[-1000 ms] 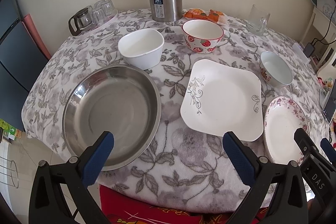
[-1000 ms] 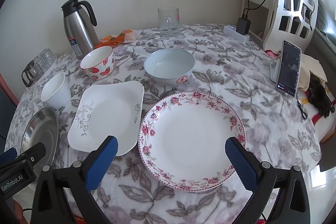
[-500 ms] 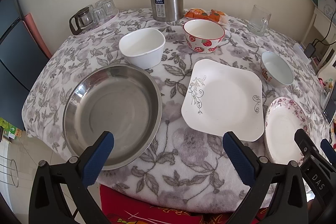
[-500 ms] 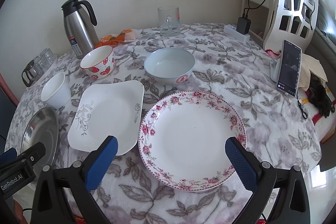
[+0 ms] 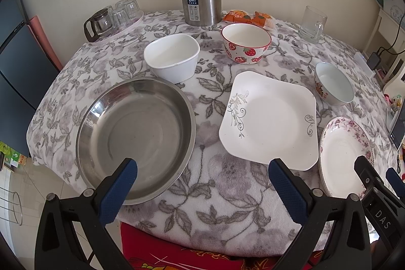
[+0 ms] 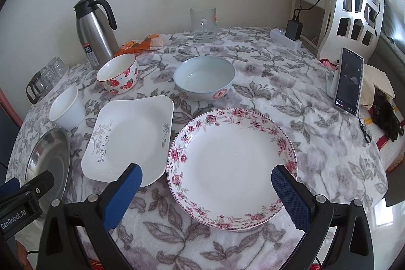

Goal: Organize plates and bowls

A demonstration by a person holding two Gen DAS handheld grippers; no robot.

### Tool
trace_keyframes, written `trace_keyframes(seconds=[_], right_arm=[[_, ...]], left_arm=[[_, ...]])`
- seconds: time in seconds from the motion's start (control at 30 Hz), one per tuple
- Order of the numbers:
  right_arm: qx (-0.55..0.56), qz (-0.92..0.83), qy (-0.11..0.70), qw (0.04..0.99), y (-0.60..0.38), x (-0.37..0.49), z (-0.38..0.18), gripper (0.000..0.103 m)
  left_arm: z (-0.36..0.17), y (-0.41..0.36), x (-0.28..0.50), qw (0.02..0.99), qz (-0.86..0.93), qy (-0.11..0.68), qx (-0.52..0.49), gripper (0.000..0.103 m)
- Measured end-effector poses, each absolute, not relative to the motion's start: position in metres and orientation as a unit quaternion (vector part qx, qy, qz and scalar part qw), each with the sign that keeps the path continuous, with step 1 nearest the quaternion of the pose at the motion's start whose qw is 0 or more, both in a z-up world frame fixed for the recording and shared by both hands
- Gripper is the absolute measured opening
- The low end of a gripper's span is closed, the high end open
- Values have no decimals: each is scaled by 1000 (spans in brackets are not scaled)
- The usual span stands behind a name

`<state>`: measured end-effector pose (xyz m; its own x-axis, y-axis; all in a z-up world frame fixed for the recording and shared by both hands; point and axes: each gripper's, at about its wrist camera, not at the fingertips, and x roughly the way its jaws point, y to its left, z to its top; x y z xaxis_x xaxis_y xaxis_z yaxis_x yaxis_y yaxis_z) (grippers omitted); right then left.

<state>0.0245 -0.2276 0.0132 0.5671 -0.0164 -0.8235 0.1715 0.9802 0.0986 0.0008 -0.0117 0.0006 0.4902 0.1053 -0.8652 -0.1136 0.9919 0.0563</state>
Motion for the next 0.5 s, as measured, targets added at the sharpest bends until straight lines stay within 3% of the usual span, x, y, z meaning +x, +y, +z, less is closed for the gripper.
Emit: trace_keyframes(seconds=[0.5], right_arm=[[83,-53,465,880,-227,25,12,103]], left_arm=[[0,-12,1,863,63,501,-4,103]])
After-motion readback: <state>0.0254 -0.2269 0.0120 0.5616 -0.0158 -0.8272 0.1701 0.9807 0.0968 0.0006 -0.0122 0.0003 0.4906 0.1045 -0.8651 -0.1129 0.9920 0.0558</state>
